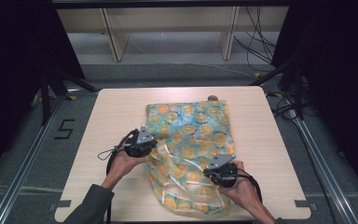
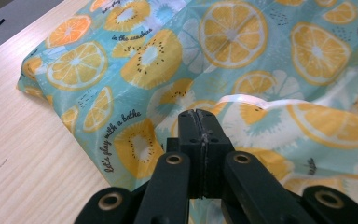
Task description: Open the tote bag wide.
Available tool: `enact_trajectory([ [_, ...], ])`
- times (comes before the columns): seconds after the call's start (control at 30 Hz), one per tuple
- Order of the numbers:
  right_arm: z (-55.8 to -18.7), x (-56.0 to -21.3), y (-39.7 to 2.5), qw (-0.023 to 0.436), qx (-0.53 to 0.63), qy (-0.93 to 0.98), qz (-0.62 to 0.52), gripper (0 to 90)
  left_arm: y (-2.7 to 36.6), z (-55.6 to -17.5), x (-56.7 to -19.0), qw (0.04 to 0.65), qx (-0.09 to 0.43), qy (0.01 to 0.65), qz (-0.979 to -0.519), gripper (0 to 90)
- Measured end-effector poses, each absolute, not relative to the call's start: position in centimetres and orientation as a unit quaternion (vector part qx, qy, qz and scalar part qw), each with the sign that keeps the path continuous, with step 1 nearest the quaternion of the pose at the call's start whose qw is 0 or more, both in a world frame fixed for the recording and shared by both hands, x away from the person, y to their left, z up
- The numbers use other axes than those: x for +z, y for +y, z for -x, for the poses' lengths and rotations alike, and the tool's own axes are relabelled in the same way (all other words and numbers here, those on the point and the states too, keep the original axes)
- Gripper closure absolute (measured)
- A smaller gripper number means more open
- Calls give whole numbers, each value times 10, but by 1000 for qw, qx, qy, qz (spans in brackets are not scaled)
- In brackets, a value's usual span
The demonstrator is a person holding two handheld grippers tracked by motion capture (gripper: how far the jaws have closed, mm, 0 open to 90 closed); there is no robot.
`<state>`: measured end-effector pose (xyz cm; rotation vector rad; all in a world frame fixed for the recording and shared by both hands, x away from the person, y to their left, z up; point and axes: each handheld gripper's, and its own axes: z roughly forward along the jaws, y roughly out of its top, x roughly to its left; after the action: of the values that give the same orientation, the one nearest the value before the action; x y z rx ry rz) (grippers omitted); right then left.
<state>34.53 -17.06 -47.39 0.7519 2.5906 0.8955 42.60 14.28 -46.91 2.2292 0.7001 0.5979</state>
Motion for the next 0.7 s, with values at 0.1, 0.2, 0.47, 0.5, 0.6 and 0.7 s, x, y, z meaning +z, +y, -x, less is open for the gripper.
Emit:
enact_trajectory([
  [0.1, -355, -462, -175, 168, 330, 891, -261, 900, 145, -425, -468, 369, 223, 277, -859, 887],
  [0.2, -368, -450, -181, 177, 341, 884, -267, 900, 148, -423, -465, 385, 203, 279, -856, 815],
  [0.47, -415, -435, -193, 204, 359, 862, -295, 900, 155, -426, -461, 453, 119, 278, -839, 344],
  [0.5, -426, -433, -194, 199, 371, 852, -311, 900, 156, -427, -461, 454, 96, 290, -837, 272],
  [0.6, -434, -430, -198, 203, 373, 848, -317, 900, 154, -427, -469, 449, 72, 284, -844, 260],
  [0.7, -436, -429, -204, 199, 382, 842, -326, 900, 148, -427, -477, 420, 66, 262, -867, 345],
])
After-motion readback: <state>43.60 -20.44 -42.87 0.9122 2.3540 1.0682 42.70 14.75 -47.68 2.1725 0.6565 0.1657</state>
